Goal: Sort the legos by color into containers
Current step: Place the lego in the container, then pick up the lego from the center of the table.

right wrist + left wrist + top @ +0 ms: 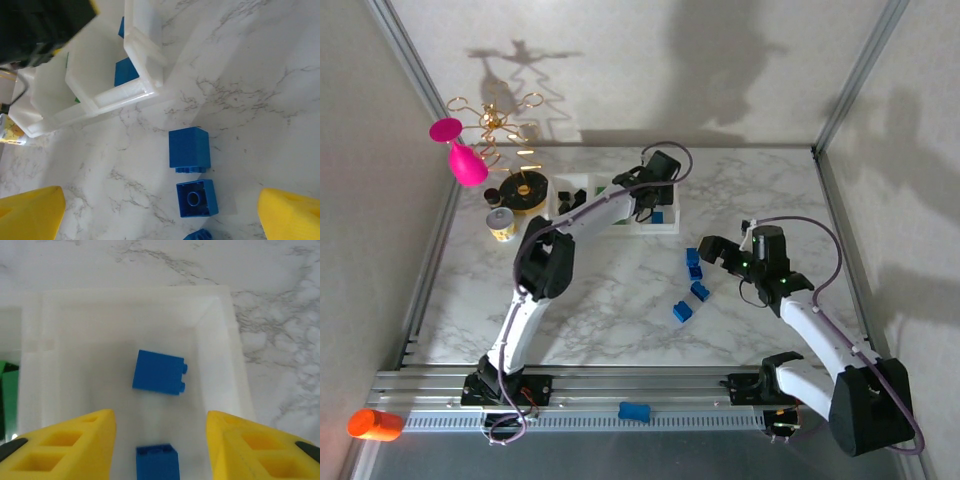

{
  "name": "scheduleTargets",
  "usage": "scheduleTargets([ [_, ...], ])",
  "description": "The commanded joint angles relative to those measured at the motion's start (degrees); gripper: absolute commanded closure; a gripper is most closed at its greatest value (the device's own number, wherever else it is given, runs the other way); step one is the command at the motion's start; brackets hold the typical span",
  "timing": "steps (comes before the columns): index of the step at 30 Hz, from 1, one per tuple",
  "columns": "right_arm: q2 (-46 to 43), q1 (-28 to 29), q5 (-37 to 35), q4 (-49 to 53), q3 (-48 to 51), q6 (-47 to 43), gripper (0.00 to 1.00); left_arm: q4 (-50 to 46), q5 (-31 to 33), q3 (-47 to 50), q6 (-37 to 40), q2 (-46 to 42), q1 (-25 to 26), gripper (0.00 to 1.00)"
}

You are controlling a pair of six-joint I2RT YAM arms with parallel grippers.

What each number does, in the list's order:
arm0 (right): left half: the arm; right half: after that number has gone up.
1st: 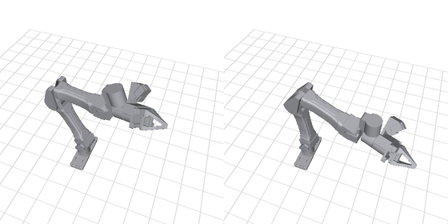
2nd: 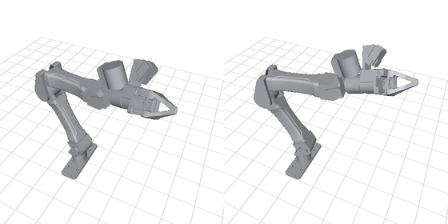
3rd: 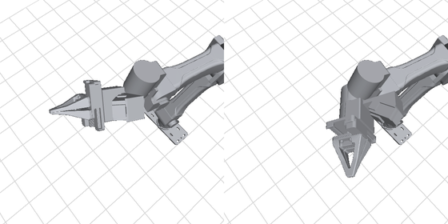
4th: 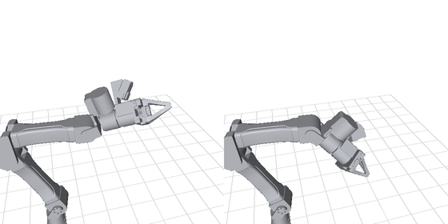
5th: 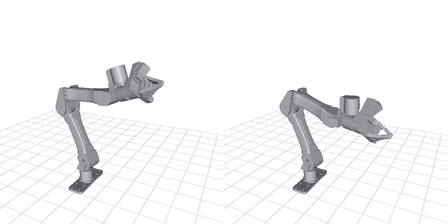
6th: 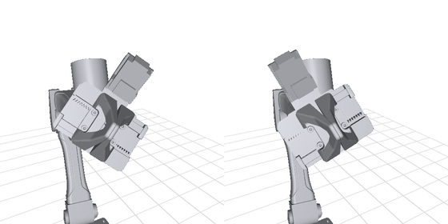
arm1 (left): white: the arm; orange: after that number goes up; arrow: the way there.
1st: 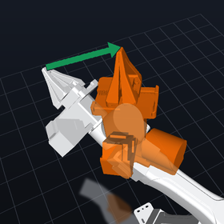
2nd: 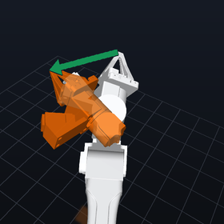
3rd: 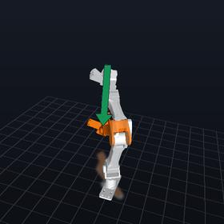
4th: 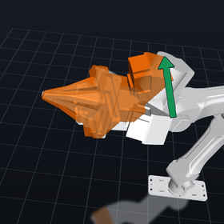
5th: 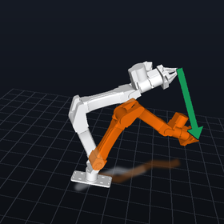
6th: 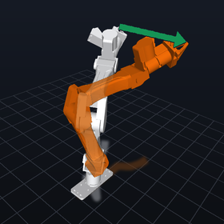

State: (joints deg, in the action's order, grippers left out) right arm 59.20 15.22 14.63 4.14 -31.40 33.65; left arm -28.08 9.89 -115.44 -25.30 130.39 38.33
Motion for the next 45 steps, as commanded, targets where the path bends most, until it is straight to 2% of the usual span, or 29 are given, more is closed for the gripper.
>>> scheduleTargets([
  [1,-1.4,-1.0,-1.3,1.5,-0.6,-0.5,0.01,2.5,-1.6,6.1,-2.9,-8.6,3.0,0.49],
  [9,-4.9,-4.0,-0.1,5.0,2.7,-0.4,0.01,7.8,-0.2,21.3,-11.6,-17.1,9.8,0.48],
  [16,-9.1,-5.3,0.3,7.1,6.3,-0.1,0.01,9.0,-0.8,24.6,-17.2,-15.8,14.6,0.45],
  [26,-10.6,-6.8,-0.7,7.8,9.1,0.5,0.01,6.5,-3.6,20.1,-15.9,-7.4,16.8,0.43],
  [32,-10.2,-7.1,-0.5,7.1,9.2,0.6,0.01,2.0,-0.9,13.7,-13.6,-0.8,17.3,0.41],
  [37,-10.2,-7.2,-0.6,7.1,9.0,0.2,0.01,1.8,0.7,11.0,-12.5,2.2,17.1,0.41],
  [45,-10.0,-7.4,0.0,6.8,8.9,0.1,0.01,-0.2,3.4,7.6,-11.7,5.4,16.7,0.49],
])
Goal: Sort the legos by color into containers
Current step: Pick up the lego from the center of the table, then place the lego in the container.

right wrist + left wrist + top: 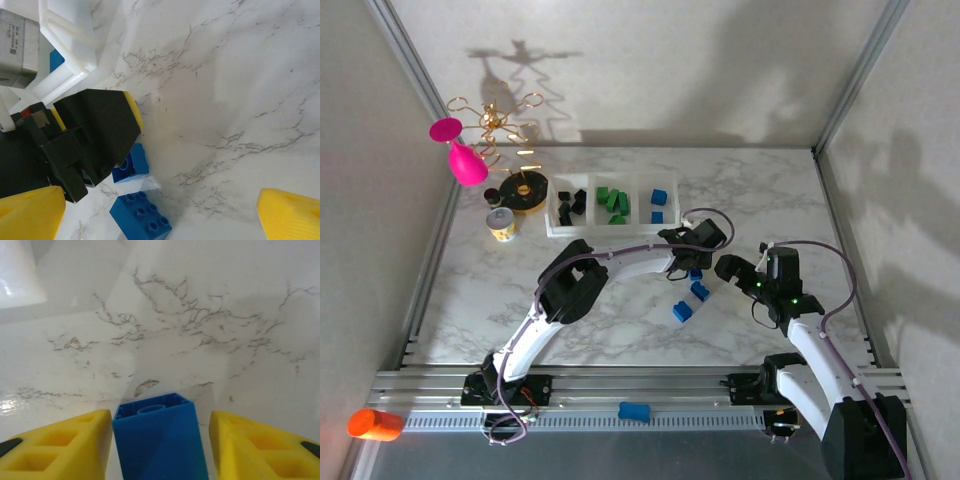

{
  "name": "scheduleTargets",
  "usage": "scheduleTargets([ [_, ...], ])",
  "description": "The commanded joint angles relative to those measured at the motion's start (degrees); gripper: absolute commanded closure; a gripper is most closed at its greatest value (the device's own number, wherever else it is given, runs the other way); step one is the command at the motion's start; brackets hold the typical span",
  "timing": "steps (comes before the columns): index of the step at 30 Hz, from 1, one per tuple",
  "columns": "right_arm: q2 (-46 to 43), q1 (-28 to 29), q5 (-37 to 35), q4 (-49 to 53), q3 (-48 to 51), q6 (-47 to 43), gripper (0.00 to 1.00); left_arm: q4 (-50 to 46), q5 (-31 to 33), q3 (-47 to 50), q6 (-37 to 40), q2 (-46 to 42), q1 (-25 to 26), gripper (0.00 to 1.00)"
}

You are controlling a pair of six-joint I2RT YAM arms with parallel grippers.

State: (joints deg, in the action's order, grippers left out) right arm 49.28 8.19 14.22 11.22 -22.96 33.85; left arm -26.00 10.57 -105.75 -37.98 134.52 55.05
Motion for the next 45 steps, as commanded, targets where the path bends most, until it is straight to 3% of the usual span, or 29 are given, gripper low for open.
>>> scheduleTargets([
  [1,-0.1,-0.3,0.5,-0.3,0.5,-0.1,0.01,-2.5,2.6,-2.0,1.0,1.4,-0.2,0.51],
  [11,-0.3,-0.3,2.7,-1.6,-0.1,-0.9,0.01,-1.2,2.8,-0.3,1.9,-2.4,-0.8,0.66],
  [22,-0.3,-0.3,7.6,-5.3,-2.0,-2.5,0.01,0.4,5.1,4.6,4.2,-14.2,-2.1,0.67],
  [30,3.7,2.1,9.3,-11.3,-3.7,-0.2,0.01,0.6,9.2,6.1,7.0,-18.9,-7.0,0.66],
  [36,8.2,6.6,6.9,-14.9,-5.9,1.2,0.01,2.0,10.5,3.8,9.4,-17.1,-11.3,0.66],
  [45,12.4,8.2,5.8,-16.5,-7.2,1.4,0.01,-1.1,11.2,-9.5,11.3,-5.6,-15.4,0.67],
])
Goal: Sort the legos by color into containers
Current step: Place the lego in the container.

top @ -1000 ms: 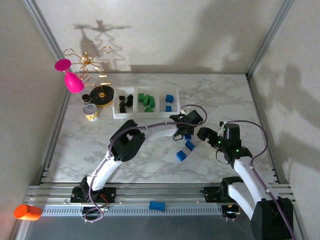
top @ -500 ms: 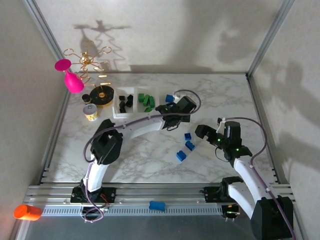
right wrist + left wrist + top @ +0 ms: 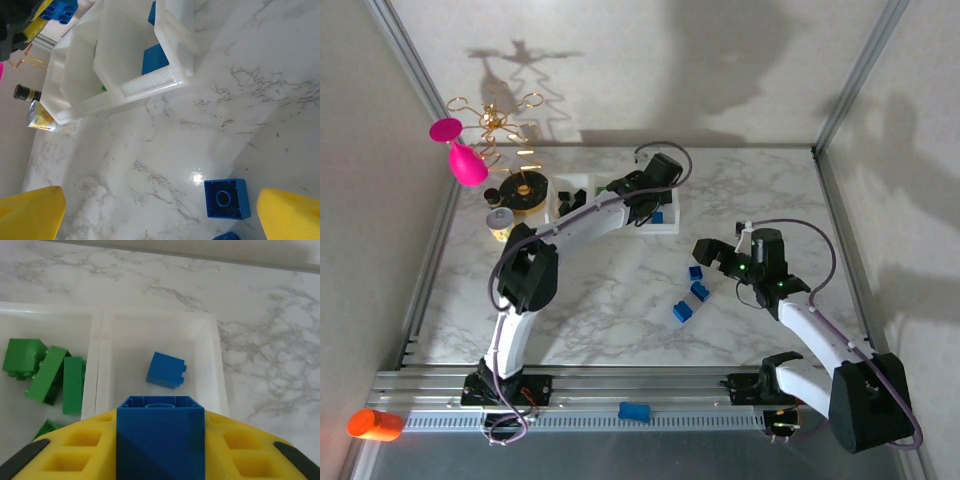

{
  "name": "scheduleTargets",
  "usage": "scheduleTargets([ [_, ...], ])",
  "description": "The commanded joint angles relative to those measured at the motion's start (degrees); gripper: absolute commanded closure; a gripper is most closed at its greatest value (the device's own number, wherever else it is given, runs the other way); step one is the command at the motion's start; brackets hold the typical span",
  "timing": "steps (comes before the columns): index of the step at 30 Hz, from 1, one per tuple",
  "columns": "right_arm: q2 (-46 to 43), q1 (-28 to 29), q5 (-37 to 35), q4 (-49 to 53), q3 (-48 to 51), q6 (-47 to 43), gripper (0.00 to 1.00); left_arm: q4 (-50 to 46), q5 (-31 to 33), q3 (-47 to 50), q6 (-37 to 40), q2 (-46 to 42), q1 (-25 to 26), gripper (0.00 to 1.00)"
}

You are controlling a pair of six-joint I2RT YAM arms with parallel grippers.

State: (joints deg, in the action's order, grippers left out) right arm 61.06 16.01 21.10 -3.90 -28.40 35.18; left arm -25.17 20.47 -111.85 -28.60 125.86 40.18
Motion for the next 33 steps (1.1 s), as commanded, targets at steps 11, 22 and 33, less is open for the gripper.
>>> scheduleTargets([
  [11,0.4,0.3,-2.5,0.4,-2.0,-0.8,0.01,-5.6,0.8,-15.4,2.2,14.3,-2.6,0.59],
  [22,-0.8,0.3,-4.7,2.9,-3.1,-1.7,0.01,-6.3,-2.2,-13.9,2.2,8.6,-2.5,0.54],
  [33,-6.1,-0.2,-8.9,10.3,-3.0,-2.5,0.01,-1.7,-5.2,3.6,3.0,-6.9,5.5,0.52],
])
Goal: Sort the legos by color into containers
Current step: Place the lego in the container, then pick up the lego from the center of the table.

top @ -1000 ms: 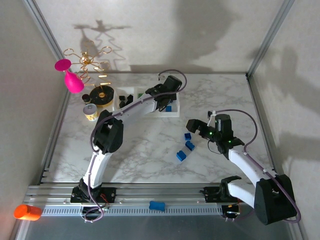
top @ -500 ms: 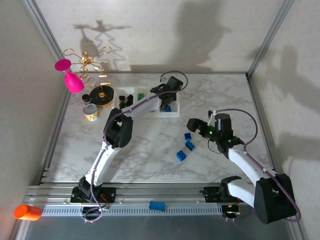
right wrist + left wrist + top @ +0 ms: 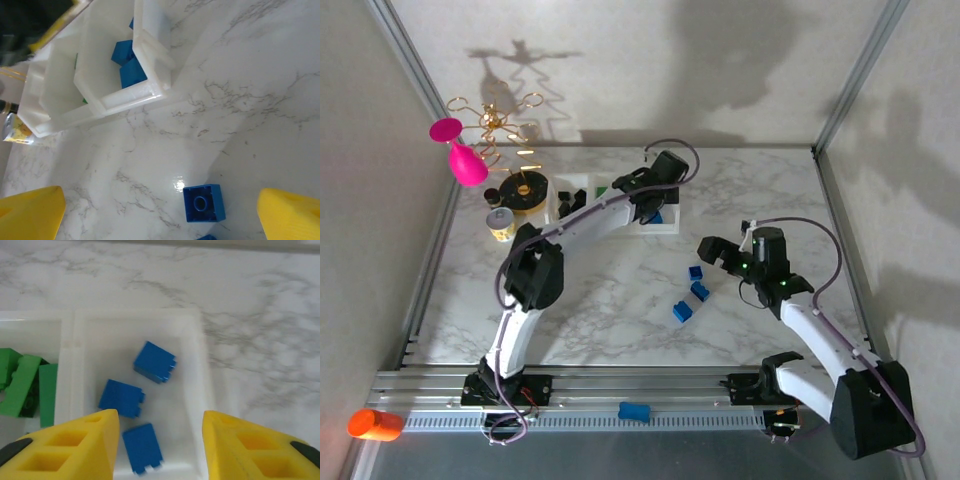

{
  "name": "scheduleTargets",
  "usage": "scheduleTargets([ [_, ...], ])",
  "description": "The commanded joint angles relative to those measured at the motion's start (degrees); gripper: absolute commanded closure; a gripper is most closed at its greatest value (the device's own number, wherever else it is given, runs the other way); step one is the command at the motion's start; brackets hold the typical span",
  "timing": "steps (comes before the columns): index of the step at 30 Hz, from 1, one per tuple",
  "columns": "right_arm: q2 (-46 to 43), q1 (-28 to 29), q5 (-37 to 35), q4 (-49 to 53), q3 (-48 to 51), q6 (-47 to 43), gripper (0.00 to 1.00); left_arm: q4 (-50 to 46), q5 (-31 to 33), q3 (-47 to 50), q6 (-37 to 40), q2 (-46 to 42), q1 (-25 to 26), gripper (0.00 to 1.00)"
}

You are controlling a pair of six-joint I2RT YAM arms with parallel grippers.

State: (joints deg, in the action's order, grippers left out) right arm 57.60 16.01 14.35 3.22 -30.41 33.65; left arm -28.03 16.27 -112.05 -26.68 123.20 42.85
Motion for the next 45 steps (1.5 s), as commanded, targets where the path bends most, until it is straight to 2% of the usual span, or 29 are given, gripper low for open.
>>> scheduleTargets([
  [1,-3.6,-0.2,-2.3,3.9,-0.7,-0.9,0.01,1.3,-1.0,5.4,0.9,-5.4,3.6,0.52],
  [6,-7.4,-0.4,-3.1,9.3,0.6,-0.8,0.01,1.6,-1.5,13.6,-1.5,-10.2,7.8,0.50],
  [12,-11.5,-0.4,-4.5,15.5,2.3,0.3,0.01,2.0,-4.5,19.0,-4.9,-10.8,11.4,0.48],
  [17,-14.4,-0.3,-5.1,18.1,4.2,3.0,0.01,0.3,-6.3,18.5,-4.9,-8.2,12.6,0.43],
  [24,-15.2,-0.3,-6.6,18.9,5.2,6.0,0.01,0.0,-11.5,16.5,-5.4,-3.2,13.9,0.41],
  [28,-16.7,-0.4,-5.1,17.9,6.3,7.7,0.01,1.6,-13.9,15.6,-6.7,-0.5,14.3,0.41],
  [34,-19.9,-0.4,-6.8,20.0,6.2,8.0,0.01,1.2,-14.8,12.4,-7.4,4.3,15.2,0.39],
  [41,-20.8,-0.4,-6.8,20.2,6.2,8.0,0.01,-0.7,-9.1,10.2,-7.7,7.8,15.2,0.39],
  [45,-20.7,-0.4,-6.8,19.7,6.4,8.0,0.01,0.2,-9.4,9.9,-7.6,9.1,15.2,0.44],
])
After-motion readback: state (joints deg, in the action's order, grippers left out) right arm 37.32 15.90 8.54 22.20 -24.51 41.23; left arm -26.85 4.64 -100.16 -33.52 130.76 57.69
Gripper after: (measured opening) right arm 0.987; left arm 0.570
